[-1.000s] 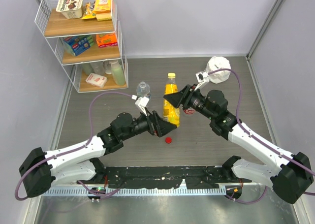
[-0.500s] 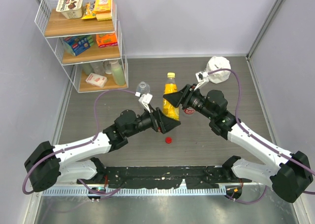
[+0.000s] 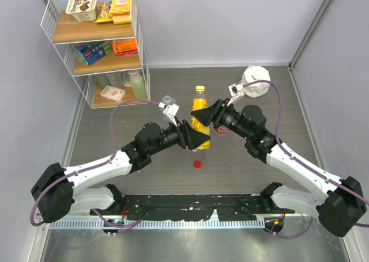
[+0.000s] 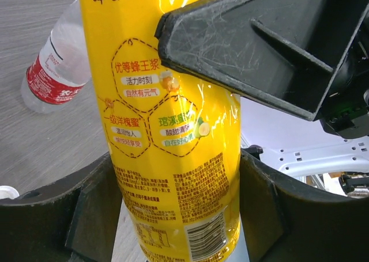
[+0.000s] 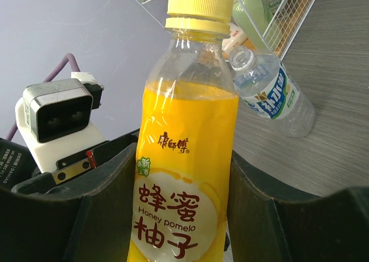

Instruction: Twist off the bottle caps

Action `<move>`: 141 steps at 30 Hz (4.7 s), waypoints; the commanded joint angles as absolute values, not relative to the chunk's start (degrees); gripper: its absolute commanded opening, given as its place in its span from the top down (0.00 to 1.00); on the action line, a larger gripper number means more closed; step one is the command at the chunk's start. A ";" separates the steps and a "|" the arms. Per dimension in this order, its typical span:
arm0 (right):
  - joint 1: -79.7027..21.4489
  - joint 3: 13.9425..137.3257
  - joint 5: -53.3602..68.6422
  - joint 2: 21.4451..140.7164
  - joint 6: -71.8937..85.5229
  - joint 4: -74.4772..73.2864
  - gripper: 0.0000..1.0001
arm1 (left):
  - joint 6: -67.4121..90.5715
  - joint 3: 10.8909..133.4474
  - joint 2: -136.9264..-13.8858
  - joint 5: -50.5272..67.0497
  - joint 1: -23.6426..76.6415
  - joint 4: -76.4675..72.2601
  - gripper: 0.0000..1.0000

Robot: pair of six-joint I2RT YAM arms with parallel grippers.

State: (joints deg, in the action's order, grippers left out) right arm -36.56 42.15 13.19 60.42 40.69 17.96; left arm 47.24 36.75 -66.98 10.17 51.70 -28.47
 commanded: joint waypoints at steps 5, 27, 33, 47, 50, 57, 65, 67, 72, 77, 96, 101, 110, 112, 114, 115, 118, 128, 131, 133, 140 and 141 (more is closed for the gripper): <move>-36.74 43.41 12.92 60.64 40.96 19.16 0.52 | 45.44 36.65 -65.39 11.08 51.33 -30.76 0.44; -36.83 46.49 13.53 62.22 39.20 14.06 0.16 | 39.64 27.07 -46.50 6.15 51.42 -5.81 0.83; -36.74 49.22 17.13 66.61 39.46 12.84 0.16 | 39.02 27.34 -40.61 6.24 51.42 7.11 0.92; -40.78 53.70 22.67 76.11 44.65 15.20 0.24 | 38.76 25.40 -36.03 8.53 51.77 10.55 1.00; -40.96 53.79 23.03 76.99 44.65 15.12 0.33 | 39.11 25.49 -35.60 8.53 52.03 9.93 1.00; -41.05 51.78 24.17 76.73 46.92 18.97 0.89 | 39.11 25.05 -34.28 9.49 52.12 8.79 1.00; -41.13 45.01 20.66 69.27 47.11 23.82 0.98 | 40.95 24.00 -34.19 9.40 52.12 3.88 0.58; -41.13 43.86 19.87 67.60 46.67 23.82 0.98 | 41.48 23.82 -33.93 8.62 52.12 1.94 0.40; -41.13 42.71 21.53 66.62 46.23 24.96 0.98 | 41.75 24.34 -35.94 9.23 52.12 -3.51 0.18; -41.13 43.15 21.80 66.80 45.88 24.70 0.98 | 39.82 28.64 -41.30 10.55 52.12 -1.41 0.19; -41.13 47.37 21.45 68.55 44.12 21.01 0.32 | 39.29 25.84 -38.06 8.00 52.12 3.34 0.75; -41.13 48.16 18.99 67.85 43.42 19.08 0.22 | 39.64 25.23 -37.71 7.12 52.12 4.74 0.75; -41.83 52.47 17.41 70.49 42.45 14.50 0.22 | 37.45 26.19 -38.49 3.08 52.21 7.56 0.76; -42.10 53.43 16.36 71.01 42.36 13.54 0.23 | 36.74 26.89 -39.11 2.20 52.29 8.26 0.76; -42.45 54.75 14.78 71.80 42.01 11.26 0.26 | 35.69 27.42 -39.99 2.37 52.38 8.35 0.77; -42.71 55.36 14.50 72.15 41.75 9.68 0.28 | 35.60 27.51 -40.34 2.29 52.47 8.35 0.77; -43.07 56.77 13.89 73.91 41.84 8.00 0.40 | 35.33 27.86 -41.13 2.11 52.73 8.26 0.78; -43.15 57.22 12.83 75.76 42.98 6.94 0.41 | 35.42 27.86 -39.55 1.50 53.52 7.91 0.79; -43.15 57.13 13.79 76.20 43.42 7.29 0.43 | 35.42 27.69 -39.46 1.49 53.61 7.65 0.79; -43.24 57.04 14.50 76.55 43.86 7.65 0.44 | 35.51 27.77 -39.72 1.41 53.70 7.47 0.79; -43.68 56.69 15.91 77.17 45.44 8.96 0.46 | 35.77 27.51 -39.99 0.53 54.05 6.59 0.79; -43.86 56.69 15.91 77.17 45.53 9.14 0.46 | 35.86 27.51 -40.08 0.53 54.23 6.50 0.79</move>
